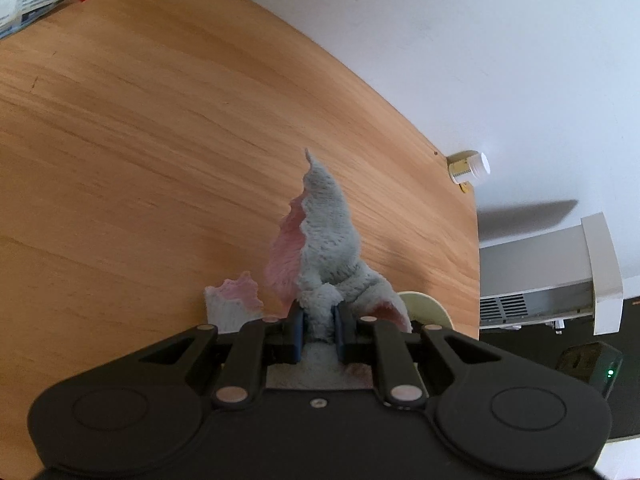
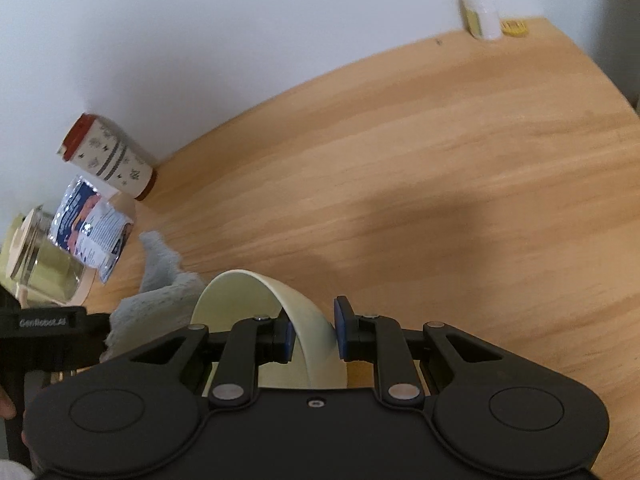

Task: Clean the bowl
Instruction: 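Rub the towel on the bowl's outer wall with the left gripper while the right gripper holds the rim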

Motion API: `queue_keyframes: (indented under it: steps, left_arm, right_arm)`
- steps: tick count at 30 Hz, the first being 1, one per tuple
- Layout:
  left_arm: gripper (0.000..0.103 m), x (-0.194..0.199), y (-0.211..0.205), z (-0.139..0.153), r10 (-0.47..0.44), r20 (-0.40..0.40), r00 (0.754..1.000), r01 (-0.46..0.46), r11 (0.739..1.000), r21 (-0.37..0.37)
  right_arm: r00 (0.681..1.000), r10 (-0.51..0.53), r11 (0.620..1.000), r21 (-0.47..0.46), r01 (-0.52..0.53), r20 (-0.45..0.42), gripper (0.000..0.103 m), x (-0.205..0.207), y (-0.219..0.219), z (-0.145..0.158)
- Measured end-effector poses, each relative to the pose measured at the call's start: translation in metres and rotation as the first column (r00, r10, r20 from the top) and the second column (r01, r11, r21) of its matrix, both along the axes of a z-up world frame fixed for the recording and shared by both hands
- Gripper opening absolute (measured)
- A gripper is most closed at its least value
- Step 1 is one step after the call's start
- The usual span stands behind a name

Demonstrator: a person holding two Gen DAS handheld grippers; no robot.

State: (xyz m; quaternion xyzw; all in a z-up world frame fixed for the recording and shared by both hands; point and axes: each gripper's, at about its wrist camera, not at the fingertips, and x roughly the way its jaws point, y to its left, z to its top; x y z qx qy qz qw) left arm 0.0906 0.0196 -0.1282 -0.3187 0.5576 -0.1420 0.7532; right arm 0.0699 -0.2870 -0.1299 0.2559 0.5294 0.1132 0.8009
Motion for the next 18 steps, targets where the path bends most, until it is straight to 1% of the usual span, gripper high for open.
queue_keyframes:
  steps: [11, 18]
  left_arm:
    - [0.014, 0.0, -0.001, -0.003, 0.013, -0.008, 1.0, -0.013, 1.0, 0.0]
    - [0.014, 0.0, -0.004, -0.004, 0.005, -0.001, 1.0, -0.005, 1.0, -0.006]
  right_arm:
    - [0.998, -0.032, 0.999, 0.04, 0.035, -0.06, 0.016, -0.003, -0.01, -0.009]
    - [0.997, 0.038, 0.999, 0.008, -0.037, -0.072, 0.014, -0.002, -0.01, -0.012]
